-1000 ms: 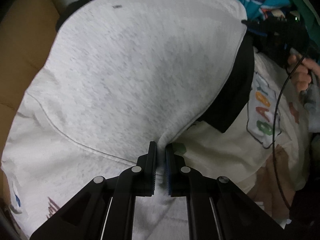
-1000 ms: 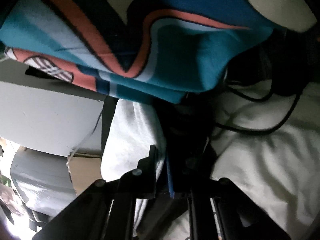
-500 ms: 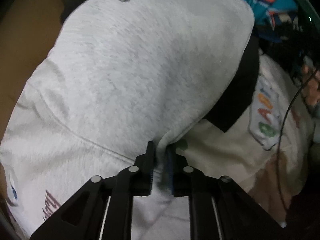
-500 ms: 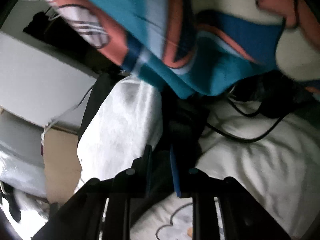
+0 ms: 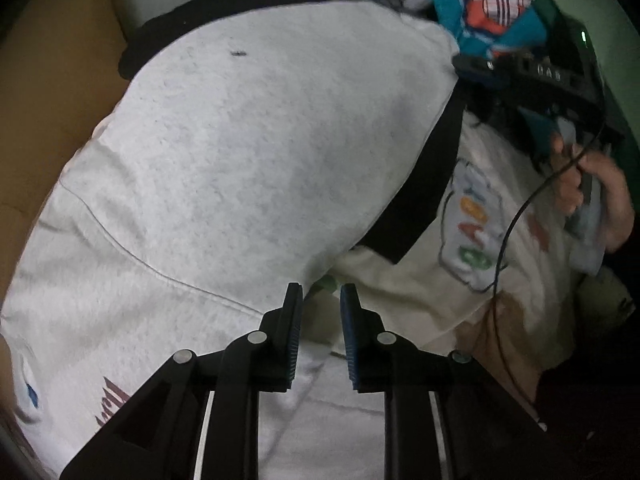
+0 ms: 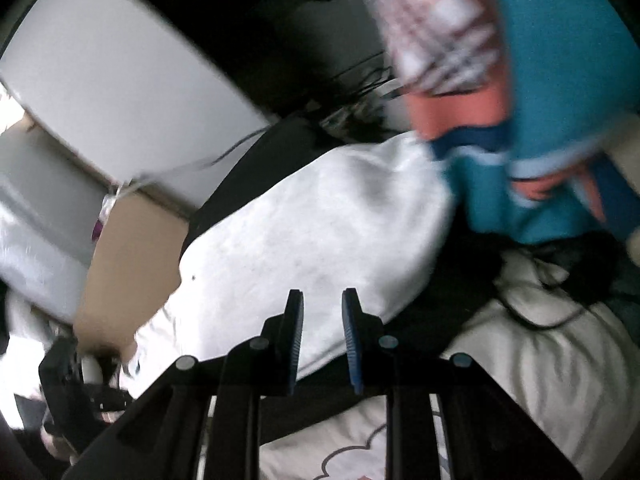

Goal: Fold clothes

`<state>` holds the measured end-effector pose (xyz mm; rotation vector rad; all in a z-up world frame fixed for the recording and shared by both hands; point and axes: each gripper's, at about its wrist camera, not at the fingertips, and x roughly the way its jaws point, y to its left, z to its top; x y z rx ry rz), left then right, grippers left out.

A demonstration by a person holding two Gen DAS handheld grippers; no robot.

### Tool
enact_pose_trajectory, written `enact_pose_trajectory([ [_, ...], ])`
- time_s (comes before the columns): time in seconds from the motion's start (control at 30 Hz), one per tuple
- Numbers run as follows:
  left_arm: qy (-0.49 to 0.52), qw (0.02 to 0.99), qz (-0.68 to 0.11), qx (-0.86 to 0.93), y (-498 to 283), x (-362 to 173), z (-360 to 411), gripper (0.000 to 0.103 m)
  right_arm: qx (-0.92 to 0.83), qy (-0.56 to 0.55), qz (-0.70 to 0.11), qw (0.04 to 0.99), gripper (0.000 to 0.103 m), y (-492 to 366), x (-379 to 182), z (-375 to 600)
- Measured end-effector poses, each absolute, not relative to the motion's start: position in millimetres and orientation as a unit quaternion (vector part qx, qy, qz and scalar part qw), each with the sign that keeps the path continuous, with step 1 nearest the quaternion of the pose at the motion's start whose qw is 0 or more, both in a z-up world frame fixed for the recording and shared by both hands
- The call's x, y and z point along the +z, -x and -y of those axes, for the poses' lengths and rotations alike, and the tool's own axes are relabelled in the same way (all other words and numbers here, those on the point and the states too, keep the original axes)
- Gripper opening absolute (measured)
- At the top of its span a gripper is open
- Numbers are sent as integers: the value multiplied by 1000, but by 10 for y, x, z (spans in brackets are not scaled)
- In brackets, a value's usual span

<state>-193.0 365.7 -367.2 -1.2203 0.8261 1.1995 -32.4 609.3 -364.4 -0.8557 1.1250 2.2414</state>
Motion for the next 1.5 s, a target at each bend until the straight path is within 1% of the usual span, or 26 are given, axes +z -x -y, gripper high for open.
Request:
enact_pose_trajectory([
  [0.2,563,567,-345,492,2128,-4044,-3651,19,815,362,-391,228,18,586,-3862,-6114],
  [0.3,602,548,-318,486,2230,-4250,-3606,19,803,385,-391,231,18,631,-3962,-6129],
  [0.37,612,546,-298,489,2268,-4298,-3583,19,800,392,-389,234,18,670,-3990,-6118],
  [0.57,600,557,-306,487,2196,-4292,-3557,19,797,419,-366,235,18,732,-3989,-6078],
  [0.73,597,565,-284,494,2152,-4157,-3373,19,802,434,-337,234,18,709,-3940,-6033],
  [0.97,574,556,-242,551,1982,-3799,-2970,19,811,429,-332,221,18,652,-3737,-5918],
  [1.1,566,525,-229,592,1967,-3466,-2567,19,819,420,-334,205,19,608,-3571,-5790],
  [1.23,579,477,-199,631,1981,-3316,-2196,19,824,417,-335,187,20,626,-3297,-5653],
  [1.3,582,450,-178,654,2069,-3109,-1929,19,824,416,-338,186,24,641,-3136,-5611],
  [1.4,579,419,-165,679,2113,-2829,-1586,20,826,417,-336,175,25,697,-2867,-5527],
  [1.43,577,409,-163,688,2118,-2740,-1478,21,829,417,-331,172,25,707,-2780,-5506],
  [1.47,575,400,-160,696,2143,-2647,-1378,39,831,417,-326,168,26,721,-2670,-5485],
  [1.5,571,389,-159,705,2156,-2567,-1285,66,833,418,-323,163,27,737,-2562,-5470],
])
